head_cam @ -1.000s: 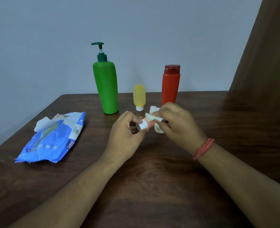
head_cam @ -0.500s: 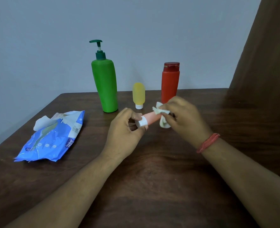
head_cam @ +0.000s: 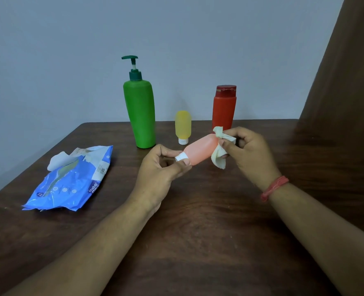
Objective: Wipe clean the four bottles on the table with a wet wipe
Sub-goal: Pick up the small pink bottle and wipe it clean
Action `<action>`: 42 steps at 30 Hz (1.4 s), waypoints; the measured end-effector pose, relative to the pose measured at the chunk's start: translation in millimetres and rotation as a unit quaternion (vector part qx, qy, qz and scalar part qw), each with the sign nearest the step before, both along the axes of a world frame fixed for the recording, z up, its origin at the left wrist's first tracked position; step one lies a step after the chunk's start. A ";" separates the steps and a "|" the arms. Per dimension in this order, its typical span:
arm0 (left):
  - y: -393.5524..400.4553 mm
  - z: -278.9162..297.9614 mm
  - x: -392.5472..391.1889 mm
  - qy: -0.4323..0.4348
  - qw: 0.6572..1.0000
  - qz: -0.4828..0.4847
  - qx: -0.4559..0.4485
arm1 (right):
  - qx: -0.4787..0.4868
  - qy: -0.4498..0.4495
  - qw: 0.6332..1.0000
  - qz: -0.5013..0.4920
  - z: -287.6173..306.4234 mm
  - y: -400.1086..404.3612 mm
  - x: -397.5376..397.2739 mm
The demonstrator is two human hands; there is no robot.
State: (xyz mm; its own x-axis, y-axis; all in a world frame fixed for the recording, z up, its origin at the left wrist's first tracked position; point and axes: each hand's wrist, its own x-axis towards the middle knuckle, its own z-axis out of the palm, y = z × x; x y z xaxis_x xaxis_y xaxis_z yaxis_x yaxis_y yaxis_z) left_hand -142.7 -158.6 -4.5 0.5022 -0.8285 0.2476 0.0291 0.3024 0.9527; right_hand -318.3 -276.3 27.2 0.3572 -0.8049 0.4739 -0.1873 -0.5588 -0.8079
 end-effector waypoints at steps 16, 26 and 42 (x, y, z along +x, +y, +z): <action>-2.1 -0.3 -4.8 0.048 0.998 -0.040 0.015 | -0.319 0.210 0.924 -0.003 4.3 24.5 4.0; -1.7 -3.9 -2.3 -0.128 0.990 -0.011 0.053 | -0.321 0.240 0.916 0.024 7.9 21.8 -1.2; -3.9 -1.7 -4.6 0.157 0.986 -0.053 -0.006 | -0.345 0.230 0.905 0.096 4.3 24.8 0.5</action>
